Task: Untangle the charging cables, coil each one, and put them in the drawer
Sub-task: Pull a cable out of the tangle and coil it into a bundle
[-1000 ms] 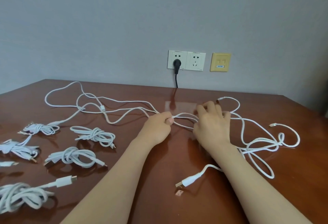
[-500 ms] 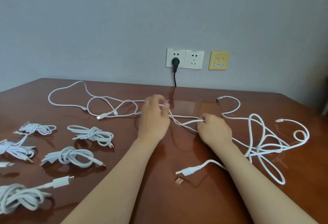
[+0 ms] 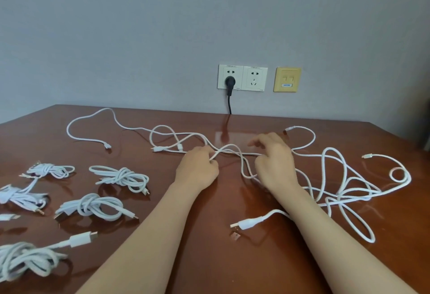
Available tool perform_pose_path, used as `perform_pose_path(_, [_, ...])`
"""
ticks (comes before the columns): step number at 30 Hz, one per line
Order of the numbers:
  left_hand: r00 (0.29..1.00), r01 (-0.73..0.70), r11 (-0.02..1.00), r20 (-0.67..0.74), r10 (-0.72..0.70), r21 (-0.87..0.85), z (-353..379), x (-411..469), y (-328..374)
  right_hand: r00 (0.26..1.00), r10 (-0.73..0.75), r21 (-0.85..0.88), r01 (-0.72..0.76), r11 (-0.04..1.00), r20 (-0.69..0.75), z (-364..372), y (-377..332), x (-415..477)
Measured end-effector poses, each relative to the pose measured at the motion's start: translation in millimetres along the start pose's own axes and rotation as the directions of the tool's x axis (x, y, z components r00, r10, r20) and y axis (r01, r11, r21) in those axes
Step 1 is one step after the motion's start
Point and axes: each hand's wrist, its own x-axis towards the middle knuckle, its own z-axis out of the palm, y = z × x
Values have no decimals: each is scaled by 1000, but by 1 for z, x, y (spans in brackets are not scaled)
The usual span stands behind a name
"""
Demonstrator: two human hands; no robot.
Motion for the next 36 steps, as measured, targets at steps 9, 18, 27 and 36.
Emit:
perform_pose_path(9, [972,-233,923,-70,222,-306,0,-9,14,928,-16,-323,146,935,372,17,4,-5])
perform_pose_path(18, [990,-137,972,-49,130,-191,3,-3,10,932,158,-437,1,899,327,14,2,-2])
perform_pose_path(27, [977,-121,723,-211,-36,-681,-5,-4,18,995,32,-373,7,928,97,11,3,-1])
perform_pose_path(36, [972,180,241,210,105,-954,-8,-8,24,989,-114,56,108,993,99,12,4,-2])
